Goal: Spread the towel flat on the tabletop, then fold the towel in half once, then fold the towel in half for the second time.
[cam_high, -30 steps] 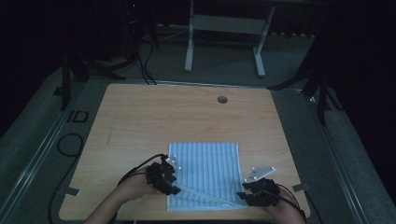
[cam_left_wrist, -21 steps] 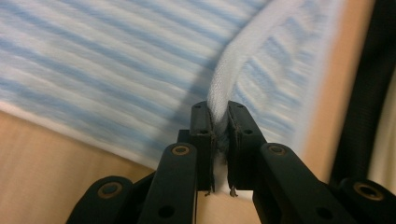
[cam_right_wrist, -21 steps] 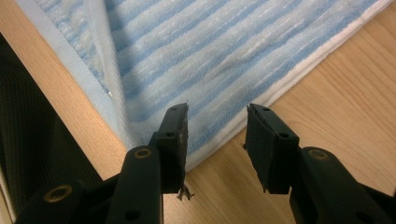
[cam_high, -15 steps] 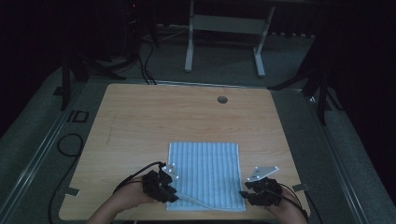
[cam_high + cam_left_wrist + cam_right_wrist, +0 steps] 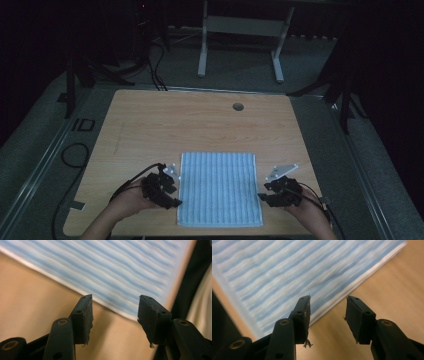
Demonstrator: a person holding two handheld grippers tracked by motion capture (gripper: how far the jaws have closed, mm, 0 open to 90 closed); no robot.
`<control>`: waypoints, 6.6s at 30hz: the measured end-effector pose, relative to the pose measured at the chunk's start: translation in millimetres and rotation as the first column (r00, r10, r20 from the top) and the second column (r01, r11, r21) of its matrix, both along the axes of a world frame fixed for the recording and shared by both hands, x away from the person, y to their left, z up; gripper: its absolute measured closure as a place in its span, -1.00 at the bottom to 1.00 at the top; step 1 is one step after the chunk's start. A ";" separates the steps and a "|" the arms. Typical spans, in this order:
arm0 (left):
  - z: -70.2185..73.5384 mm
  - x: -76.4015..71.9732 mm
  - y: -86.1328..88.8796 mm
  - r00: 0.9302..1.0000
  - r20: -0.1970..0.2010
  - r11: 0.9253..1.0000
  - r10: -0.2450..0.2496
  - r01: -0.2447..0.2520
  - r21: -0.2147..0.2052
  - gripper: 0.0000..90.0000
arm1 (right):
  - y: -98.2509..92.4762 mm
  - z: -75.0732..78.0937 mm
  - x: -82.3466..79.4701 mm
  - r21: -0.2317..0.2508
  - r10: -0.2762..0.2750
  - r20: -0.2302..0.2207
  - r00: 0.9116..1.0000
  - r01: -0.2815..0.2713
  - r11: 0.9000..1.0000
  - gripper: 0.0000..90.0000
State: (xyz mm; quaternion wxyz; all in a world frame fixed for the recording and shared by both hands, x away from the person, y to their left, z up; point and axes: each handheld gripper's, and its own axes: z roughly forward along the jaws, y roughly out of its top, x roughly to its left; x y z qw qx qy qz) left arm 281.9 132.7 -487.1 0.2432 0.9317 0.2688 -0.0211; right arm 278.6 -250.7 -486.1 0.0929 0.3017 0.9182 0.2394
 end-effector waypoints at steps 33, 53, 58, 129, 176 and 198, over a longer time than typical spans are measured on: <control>-34.2 143.3 -18.4 0.989 0.008 0.986 0.150 -0.150 0.071 0.08 | 35.7 -25.6 164.0 -0.160 -0.049 -0.133 0.990 0.027 0.987 0.13; 14.7 140.5 -11.1 0.980 0.118 0.986 0.163 -0.159 -0.042 0.88 | 38.9 22.7 165.4 -0.087 0.001 -0.049 0.999 -0.006 0.996 0.87; 41.0 111.2 -1.8 0.977 0.169 0.988 0.127 -0.111 -0.106 0.88 | 32.3 57.5 133.9 -0.050 0.059 0.055 0.997 -0.056 0.997 0.87; -39.1 129.1 9.4 0.987 0.087 0.990 0.132 -0.135 0.031 0.14 | 90.6 -36.9 153.3 -0.058 0.111 -0.034 0.993 -0.113 0.992 0.21; -17.3 121.5 45.5 0.904 0.208 0.927 0.373 -0.353 -0.128 -0.70 | 89.3 -5.4 164.9 0.115 0.055 0.047 0.997 -0.060 0.992 -0.70; -44.4 59.3 84.5 0.821 0.292 0.862 0.491 -0.408 -0.301 -0.97 | 63.1 -42.3 141.3 0.214 0.001 0.121 0.993 -0.027 0.976 -0.72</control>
